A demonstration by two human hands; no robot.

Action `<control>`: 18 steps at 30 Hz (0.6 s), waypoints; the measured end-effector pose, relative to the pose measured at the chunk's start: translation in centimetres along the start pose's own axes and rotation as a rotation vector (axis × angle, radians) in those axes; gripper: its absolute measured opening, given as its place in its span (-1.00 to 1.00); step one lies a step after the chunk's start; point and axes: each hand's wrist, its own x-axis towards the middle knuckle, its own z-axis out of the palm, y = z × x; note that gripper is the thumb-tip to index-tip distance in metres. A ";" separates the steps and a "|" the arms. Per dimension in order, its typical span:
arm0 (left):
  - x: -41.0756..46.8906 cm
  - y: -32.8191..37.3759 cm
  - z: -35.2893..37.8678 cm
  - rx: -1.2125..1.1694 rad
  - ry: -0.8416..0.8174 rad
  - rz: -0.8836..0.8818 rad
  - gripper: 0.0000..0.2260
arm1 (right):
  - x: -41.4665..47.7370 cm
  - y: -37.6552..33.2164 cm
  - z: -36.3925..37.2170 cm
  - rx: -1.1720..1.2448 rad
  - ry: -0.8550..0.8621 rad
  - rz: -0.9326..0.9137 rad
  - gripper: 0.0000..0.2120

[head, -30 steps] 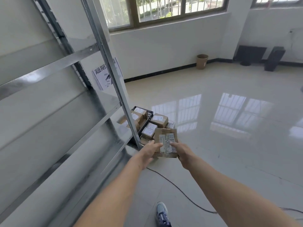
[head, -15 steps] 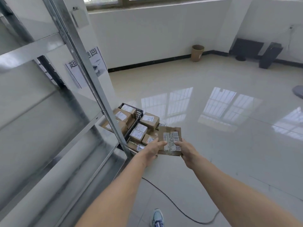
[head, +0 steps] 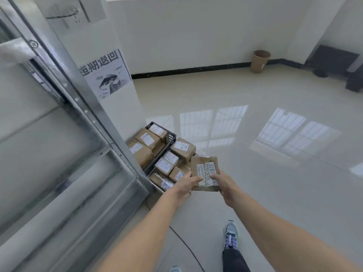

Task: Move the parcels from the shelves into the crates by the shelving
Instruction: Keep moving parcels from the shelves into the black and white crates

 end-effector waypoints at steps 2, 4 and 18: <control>2.1 1.2 1.1 -0.043 0.041 -0.005 -0.68 | 2.5 -1.2 -1.6 -0.035 -0.034 0.008 -0.65; 4.3 2.0 2.1 -0.075 0.086 -0.005 -0.66 | 4.7 -2.5 -3.1 -0.074 -0.064 0.008 -0.63; 14.8 6.2 5.6 -0.480 0.359 -0.002 -0.41 | 16.7 -10.1 -7.3 -0.403 -0.272 0.045 -0.58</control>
